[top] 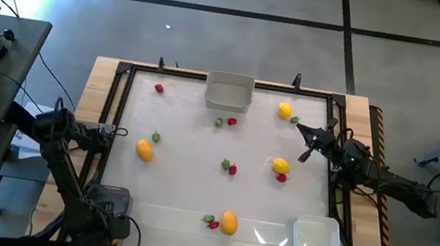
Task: Sort produce into baskets
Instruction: Put the green chili pepper into the gray bin
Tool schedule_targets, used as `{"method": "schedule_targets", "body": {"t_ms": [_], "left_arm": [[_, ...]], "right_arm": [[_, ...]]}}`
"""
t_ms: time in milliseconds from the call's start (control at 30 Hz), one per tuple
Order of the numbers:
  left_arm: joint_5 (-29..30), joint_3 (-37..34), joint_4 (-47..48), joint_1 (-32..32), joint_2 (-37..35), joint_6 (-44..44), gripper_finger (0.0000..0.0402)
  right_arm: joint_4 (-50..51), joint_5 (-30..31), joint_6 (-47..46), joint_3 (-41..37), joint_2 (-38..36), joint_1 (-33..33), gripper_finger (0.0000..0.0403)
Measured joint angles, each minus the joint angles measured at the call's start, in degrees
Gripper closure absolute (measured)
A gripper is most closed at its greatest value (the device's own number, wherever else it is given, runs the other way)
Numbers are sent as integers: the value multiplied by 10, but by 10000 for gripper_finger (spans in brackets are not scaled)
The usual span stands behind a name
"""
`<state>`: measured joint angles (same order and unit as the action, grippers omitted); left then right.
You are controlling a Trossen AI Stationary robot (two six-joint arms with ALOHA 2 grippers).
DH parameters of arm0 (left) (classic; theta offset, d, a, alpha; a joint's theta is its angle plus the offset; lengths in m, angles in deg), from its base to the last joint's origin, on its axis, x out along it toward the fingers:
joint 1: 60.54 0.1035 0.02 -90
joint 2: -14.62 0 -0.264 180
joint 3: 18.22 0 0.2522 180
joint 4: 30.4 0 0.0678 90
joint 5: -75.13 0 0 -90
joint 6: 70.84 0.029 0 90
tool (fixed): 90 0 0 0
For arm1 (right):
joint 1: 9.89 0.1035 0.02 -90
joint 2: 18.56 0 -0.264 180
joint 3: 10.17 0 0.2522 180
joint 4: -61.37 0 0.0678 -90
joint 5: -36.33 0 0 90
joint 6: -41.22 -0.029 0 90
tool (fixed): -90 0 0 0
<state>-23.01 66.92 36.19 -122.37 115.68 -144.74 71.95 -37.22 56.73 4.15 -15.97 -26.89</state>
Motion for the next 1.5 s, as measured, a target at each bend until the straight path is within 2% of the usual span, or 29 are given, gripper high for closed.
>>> {"method": "schedule_targets", "body": {"t_ms": [133,300,400,533,733,933,1100,1333,1400,1500], "left_arm": [[39,28,47,3,-19,5,156],[107,26,49,16,-58,7,164],[158,10,41,37,-81,44,185],[198,-36,-20,81,-117,125,231],[214,-127,-186,161,-160,284,305],[224,-215,-369,243,-180,445,352],[224,-285,-564,311,-181,542,372],[230,-380,-851,385,-178,623,382],[230,-397,-904,403,-178,641,383],[231,-404,-934,428,-178,662,383]], "right_arm": [[0,0,0,0,0,0,403],[0,0,0,0,0,0,403],[0,0,0,0,0,0,403],[0,0,0,0,0,0,403],[0,0,0,0,0,0,403],[0,0,0,0,0,0,403],[0,0,0,0,0,0,403],[0,0,0,0,0,0,403],[0,0,0,0,0,0,403],[0,0,0,0,0,0,403]]}}
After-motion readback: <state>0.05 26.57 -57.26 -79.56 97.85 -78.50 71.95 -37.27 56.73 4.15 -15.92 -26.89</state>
